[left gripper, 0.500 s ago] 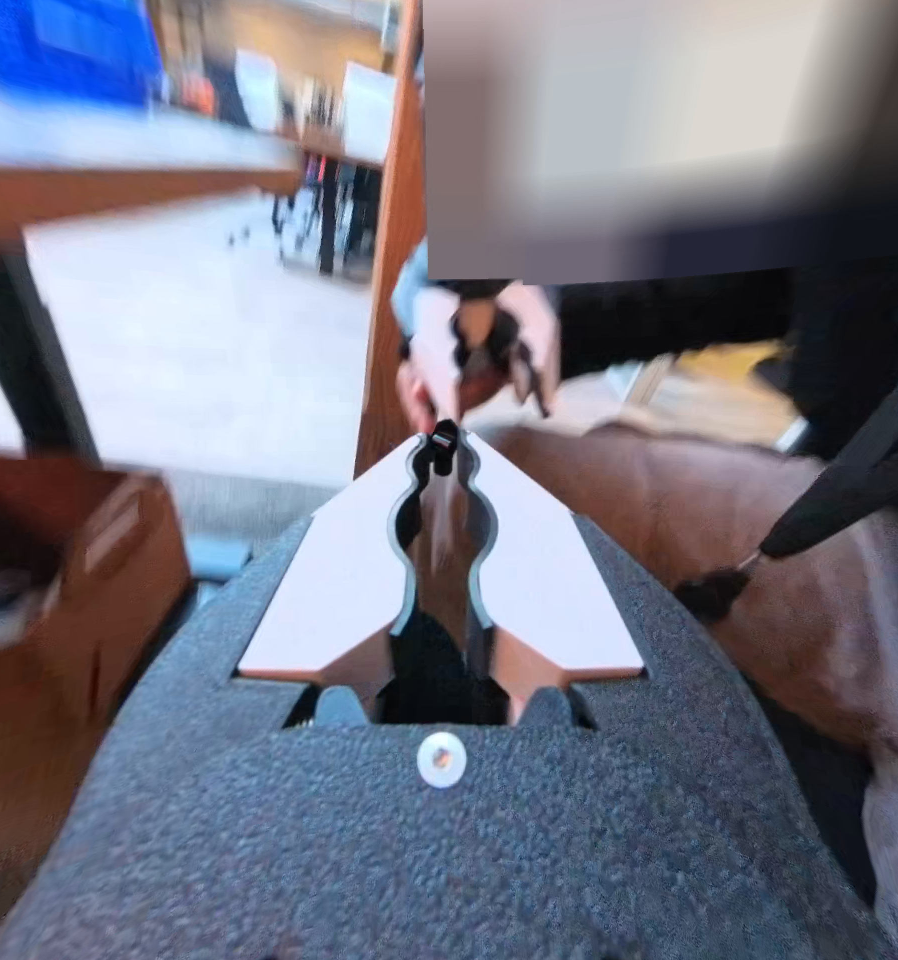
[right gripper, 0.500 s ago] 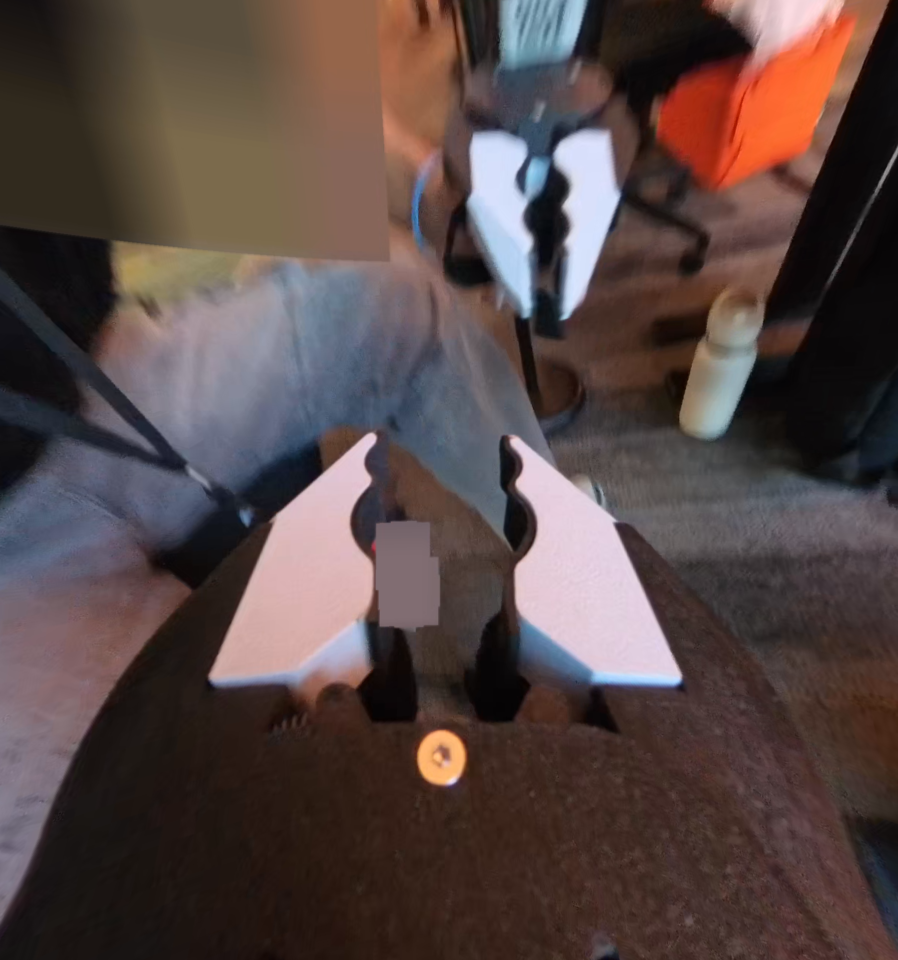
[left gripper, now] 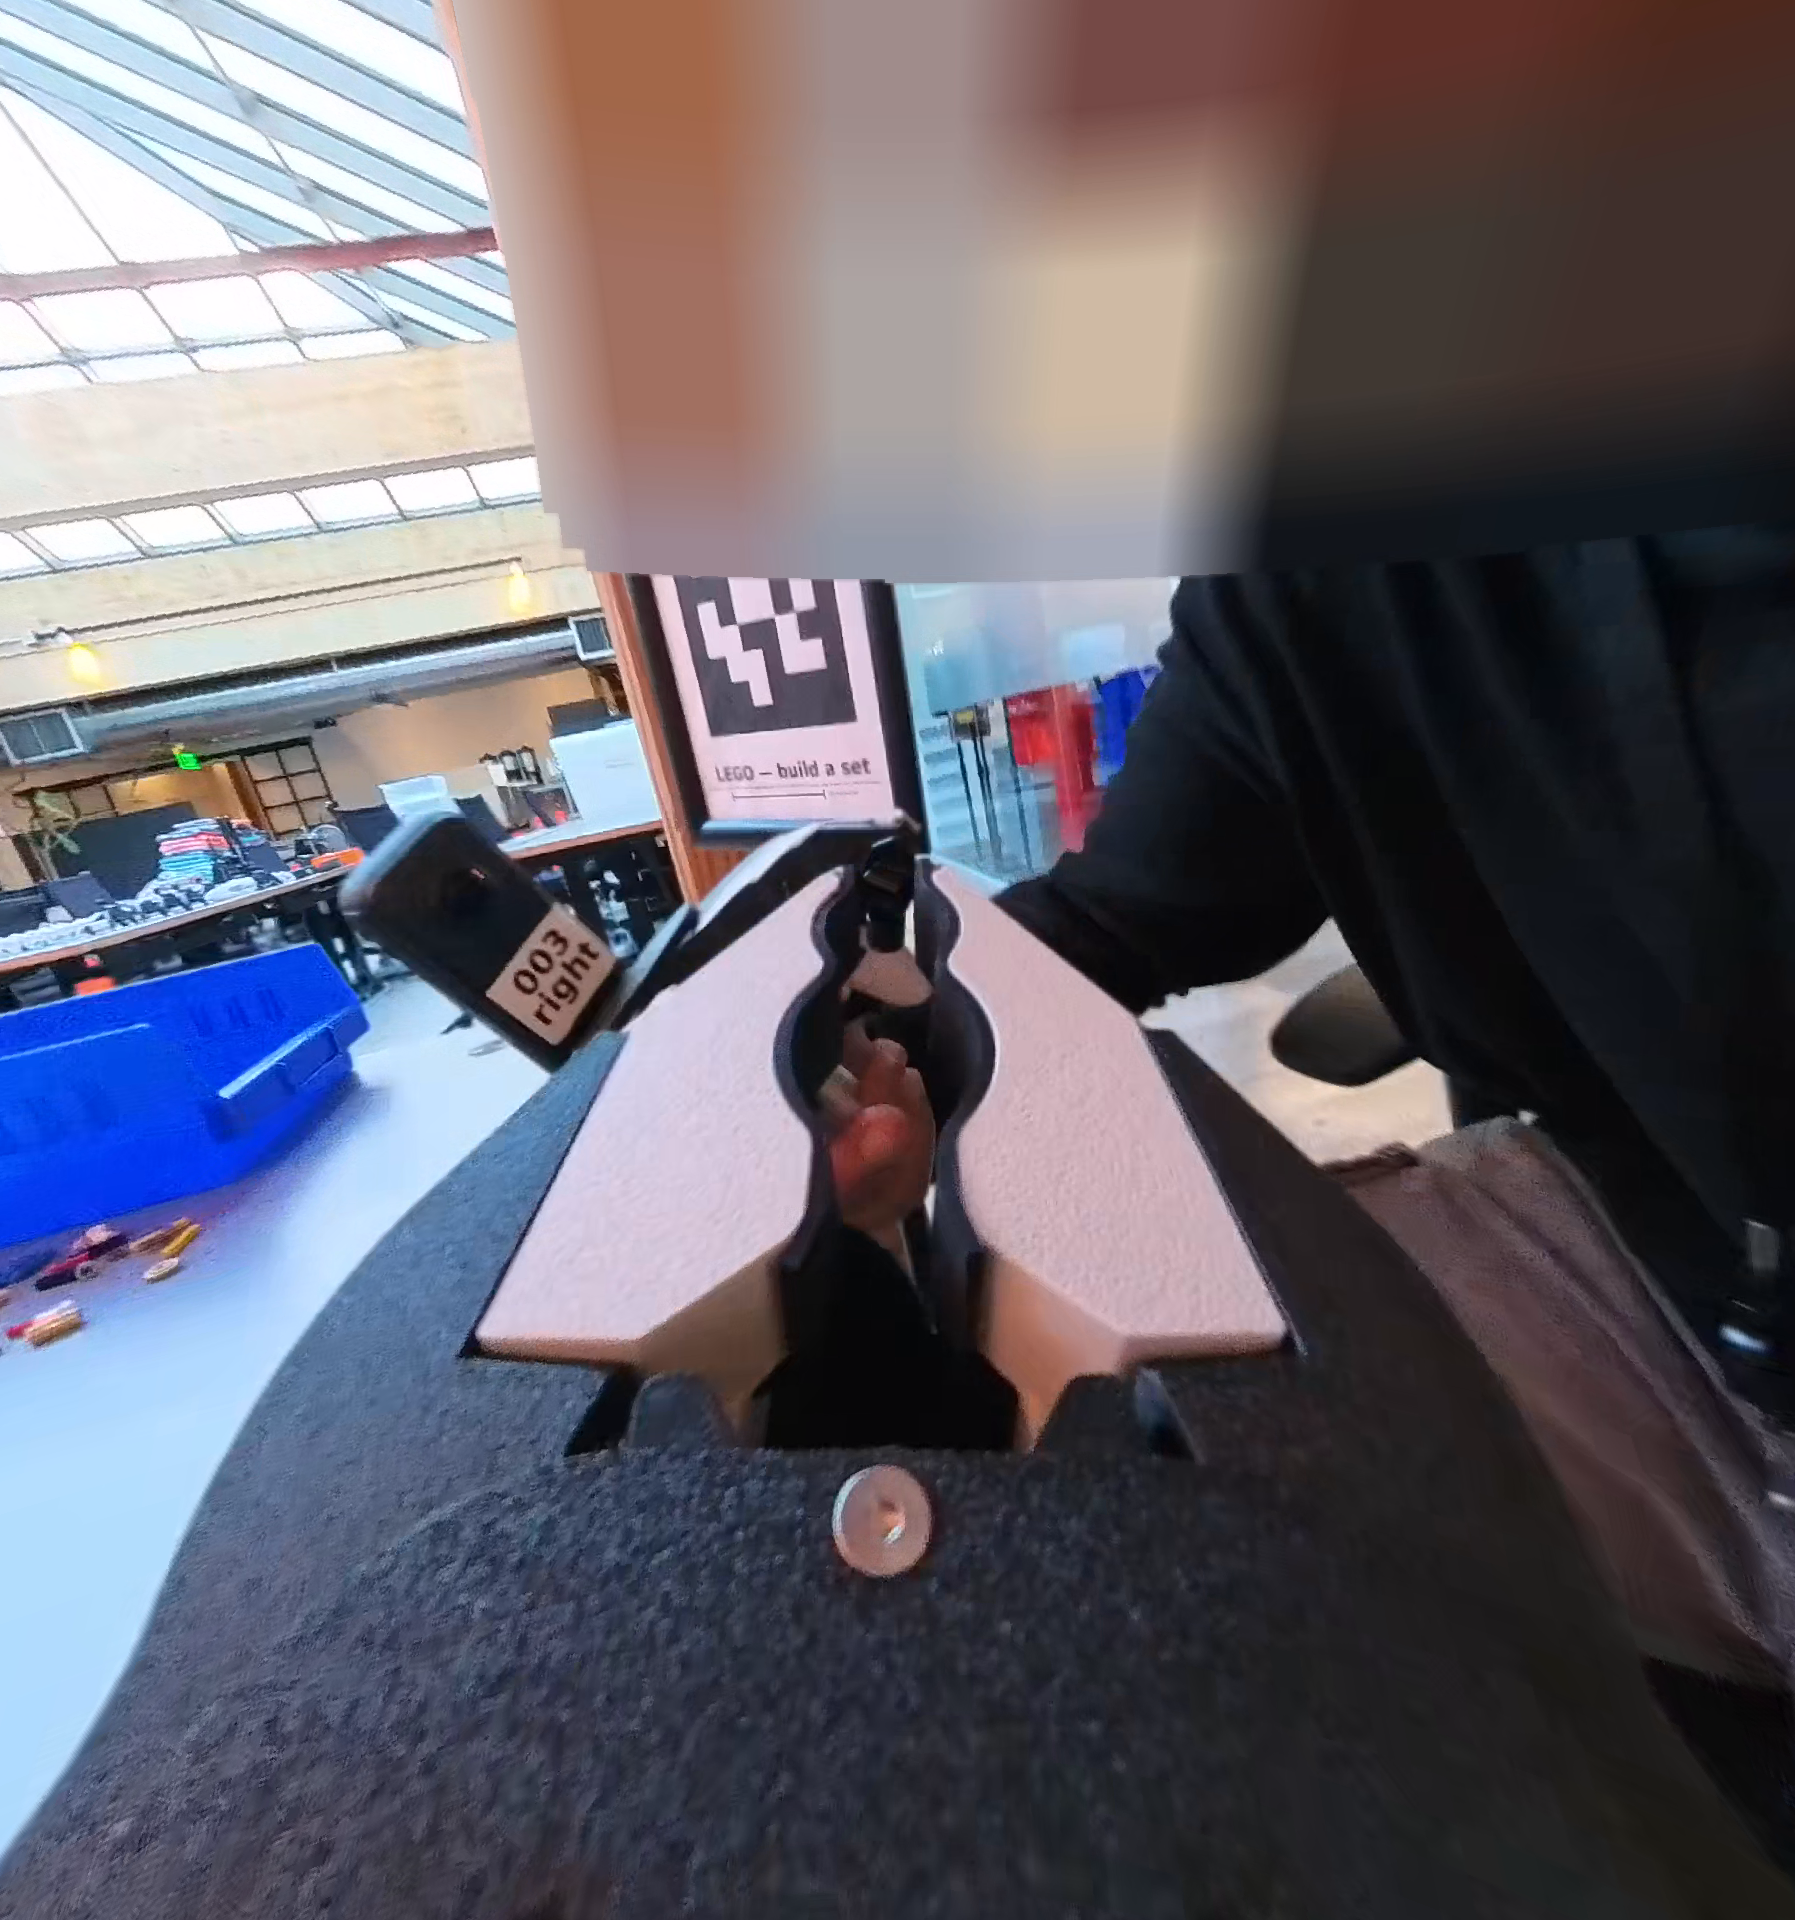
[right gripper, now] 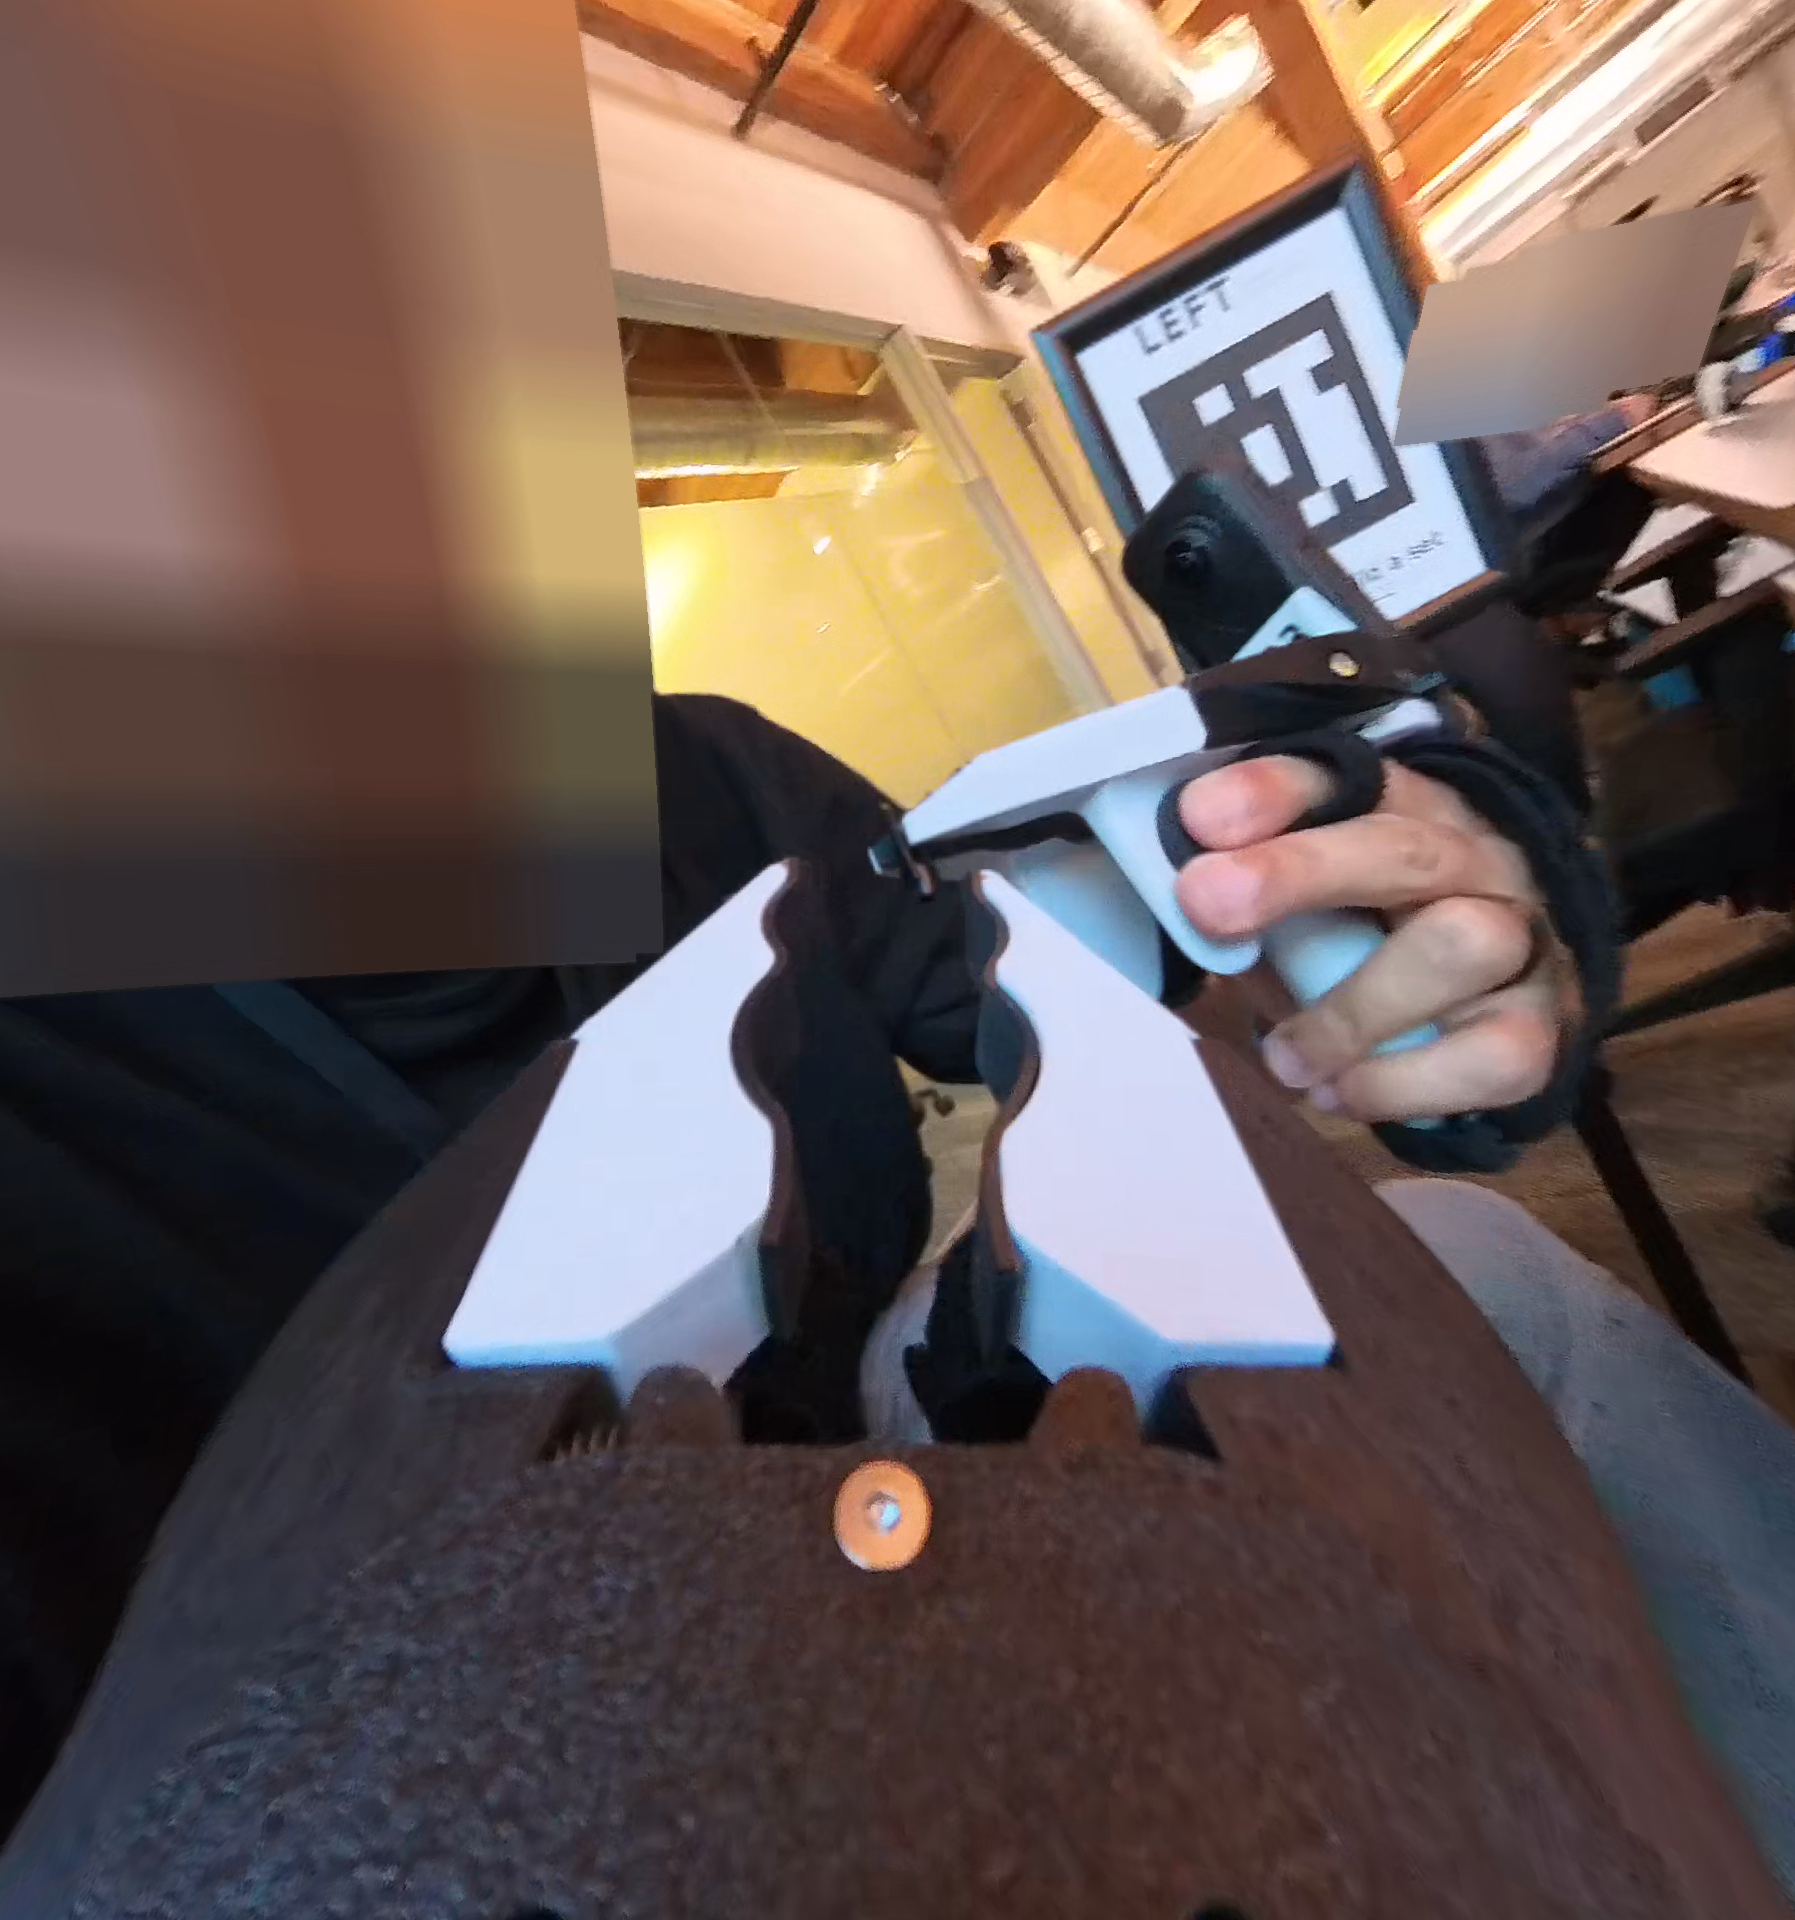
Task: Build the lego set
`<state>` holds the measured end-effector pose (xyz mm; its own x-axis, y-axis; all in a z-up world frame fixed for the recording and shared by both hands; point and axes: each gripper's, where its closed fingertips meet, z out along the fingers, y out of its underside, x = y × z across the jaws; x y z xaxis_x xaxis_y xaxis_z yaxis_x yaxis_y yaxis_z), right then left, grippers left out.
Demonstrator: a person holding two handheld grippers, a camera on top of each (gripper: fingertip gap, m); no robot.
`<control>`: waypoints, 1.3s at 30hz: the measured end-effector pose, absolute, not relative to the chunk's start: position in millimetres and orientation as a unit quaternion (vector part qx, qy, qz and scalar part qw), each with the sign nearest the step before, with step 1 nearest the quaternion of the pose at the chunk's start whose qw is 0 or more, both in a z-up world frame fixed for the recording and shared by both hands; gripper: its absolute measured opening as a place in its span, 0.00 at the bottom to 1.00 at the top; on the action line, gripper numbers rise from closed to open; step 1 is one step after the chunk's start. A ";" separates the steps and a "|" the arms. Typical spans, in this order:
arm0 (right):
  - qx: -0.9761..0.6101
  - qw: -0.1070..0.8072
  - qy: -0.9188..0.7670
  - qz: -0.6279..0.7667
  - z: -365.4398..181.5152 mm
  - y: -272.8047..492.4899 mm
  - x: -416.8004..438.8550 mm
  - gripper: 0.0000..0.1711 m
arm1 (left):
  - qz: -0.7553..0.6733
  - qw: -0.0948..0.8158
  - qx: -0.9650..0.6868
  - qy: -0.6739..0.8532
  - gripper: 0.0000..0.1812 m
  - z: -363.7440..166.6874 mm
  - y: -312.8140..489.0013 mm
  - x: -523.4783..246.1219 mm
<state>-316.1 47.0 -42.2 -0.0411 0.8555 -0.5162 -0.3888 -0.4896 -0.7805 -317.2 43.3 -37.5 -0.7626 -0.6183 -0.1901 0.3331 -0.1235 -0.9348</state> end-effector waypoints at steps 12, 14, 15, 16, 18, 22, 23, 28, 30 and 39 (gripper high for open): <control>-0.544 0.415 -0.288 0.670 -12.6 81.7 -319.0 0.05 | -0.691 0.326 -0.066 0.642 0.05 -11.0 71.7 -312.7; -0.553 0.419 -0.299 0.655 -11.3 87.2 -316.7 0.06 | -0.685 0.320 -0.061 0.652 0.05 -9.1 77.6 -308.3; -0.559 0.421 -0.308 0.645 -11.5 89.6 -315.9 0.06 | -0.683 0.317 -0.057 0.655 0.05 -8.7 79.8 -306.2; -0.562 0.422 -0.315 0.637 -10.9 91.8 -314.8 0.05 | -0.684 0.315 -0.053 0.656 0.05 -7.7 81.9 -304.2; -0.563 0.434 -0.330 0.621 -8.2 97.4 -309.4 0.04 | -0.686 0.316 -0.054 0.653 0.05 -5.1 88.5 -298.2; -0.594 0.465 -0.337 0.563 -12.6 120.1 -292.3 0.04 | -0.665 0.335 -0.081 0.662 0.05 -10.0 111.8 -281.3; -0.607 0.470 -0.344 0.541 -16.8 125.5 -287.1 0.03 | -0.655 0.346 -0.095 0.665 0.06 -13.0 118.9 -276.3; -0.741 0.471 -0.340 0.338 -65.0 179.2 -212.8 0.04 | -0.594 0.426 -0.297 0.615 0.05 -31.6 200.7 -232.7; -0.784 0.471 -0.332 0.230 -87.9 209.0 -167.1 0.03 | -0.490 0.426 -0.389 0.654 0.06 -66.6 234.6 -207.9; -0.814 0.386 -0.407 0.149 -132.0 259.8 -117.5 0.03 | -0.336 0.316 -0.477 0.748 0.22 -162.1 274.5 -135.8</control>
